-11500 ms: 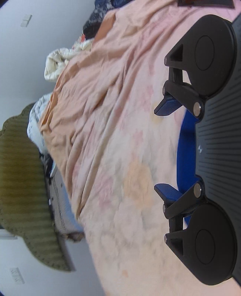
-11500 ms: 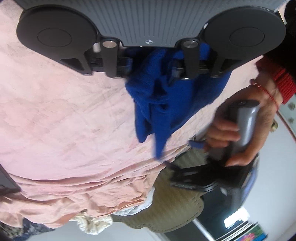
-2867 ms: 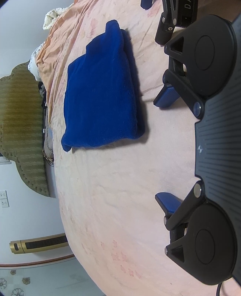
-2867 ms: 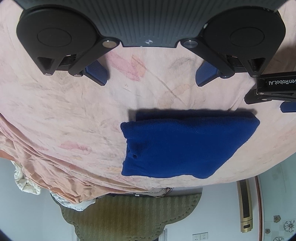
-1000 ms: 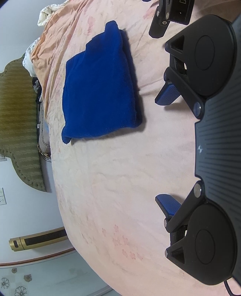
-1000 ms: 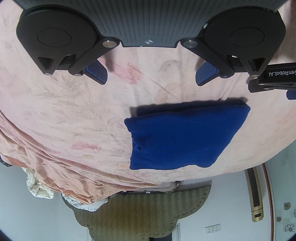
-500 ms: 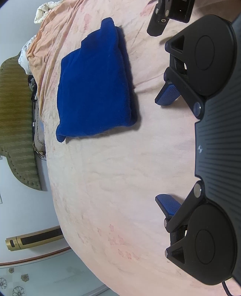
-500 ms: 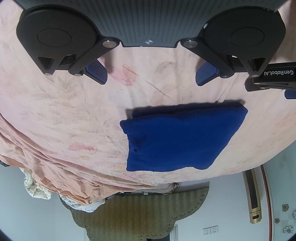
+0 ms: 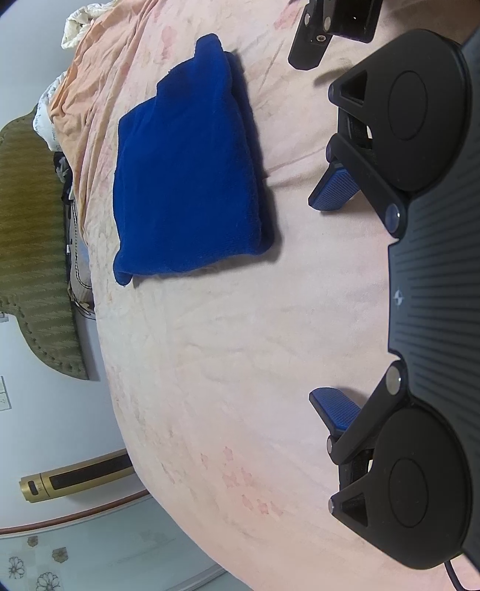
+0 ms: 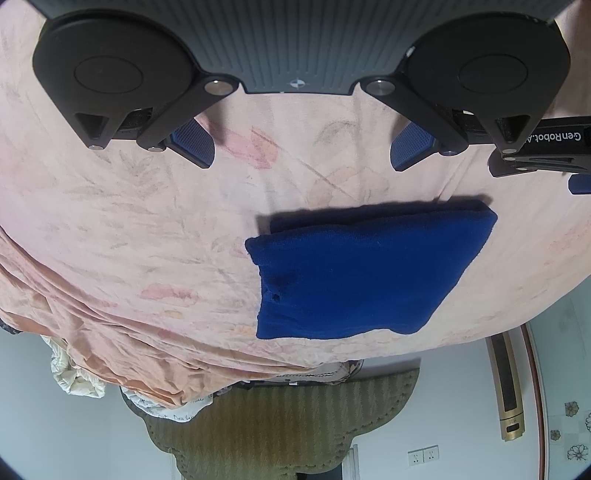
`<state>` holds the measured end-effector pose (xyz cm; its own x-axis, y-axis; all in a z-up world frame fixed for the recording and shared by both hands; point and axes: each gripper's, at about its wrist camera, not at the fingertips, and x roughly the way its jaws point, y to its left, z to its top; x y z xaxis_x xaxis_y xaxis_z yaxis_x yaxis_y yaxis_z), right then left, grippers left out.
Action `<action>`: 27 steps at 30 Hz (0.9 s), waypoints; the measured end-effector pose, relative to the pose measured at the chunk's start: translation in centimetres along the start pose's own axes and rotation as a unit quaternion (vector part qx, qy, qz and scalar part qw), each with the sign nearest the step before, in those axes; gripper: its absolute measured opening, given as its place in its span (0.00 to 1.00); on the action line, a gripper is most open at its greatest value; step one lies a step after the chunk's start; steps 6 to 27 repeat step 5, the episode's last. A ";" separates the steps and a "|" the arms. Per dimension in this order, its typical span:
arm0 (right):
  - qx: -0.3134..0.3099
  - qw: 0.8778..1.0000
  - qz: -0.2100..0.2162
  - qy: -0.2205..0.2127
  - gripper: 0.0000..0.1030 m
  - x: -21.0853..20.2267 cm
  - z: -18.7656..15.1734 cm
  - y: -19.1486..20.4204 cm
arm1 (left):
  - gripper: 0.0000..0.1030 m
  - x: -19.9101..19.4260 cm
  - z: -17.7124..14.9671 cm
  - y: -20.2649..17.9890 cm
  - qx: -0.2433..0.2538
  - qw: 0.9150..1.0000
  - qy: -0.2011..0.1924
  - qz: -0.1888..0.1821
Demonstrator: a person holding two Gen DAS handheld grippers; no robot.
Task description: Fold small clothes
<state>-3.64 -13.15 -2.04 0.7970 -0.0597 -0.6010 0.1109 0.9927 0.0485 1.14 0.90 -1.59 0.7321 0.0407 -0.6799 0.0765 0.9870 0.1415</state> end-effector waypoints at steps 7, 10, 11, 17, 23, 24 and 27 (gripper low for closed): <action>-0.001 1.000 0.002 0.001 1.00 0.1 0.0 0.1 | 1.00 -0.6 0.2 0.1 0.004 1.000 -0.017 -0.007; -0.001 1.000 0.002 0.001 1.00 0.1 0.0 0.1 | 1.00 -0.6 0.2 0.1 0.004 1.000 -0.017 -0.007; -0.001 1.000 0.002 0.001 1.00 0.1 0.0 0.1 | 1.00 -0.6 0.2 0.1 0.004 1.000 -0.017 -0.007; -0.001 1.000 0.002 0.001 1.00 0.1 0.0 0.1 | 1.00 -0.6 0.2 0.1 0.004 1.000 -0.017 -0.007; -0.001 1.000 0.002 0.001 1.00 0.1 0.0 0.1 | 1.00 -0.6 0.2 0.1 0.004 1.000 -0.017 -0.007; -0.001 1.000 0.002 0.001 1.00 0.1 0.0 0.1 | 1.00 -0.6 0.2 0.1 0.004 1.000 -0.017 -0.007; -0.001 1.000 0.002 0.001 1.00 0.1 0.0 0.1 | 1.00 -0.6 0.2 0.1 0.004 1.000 -0.017 -0.007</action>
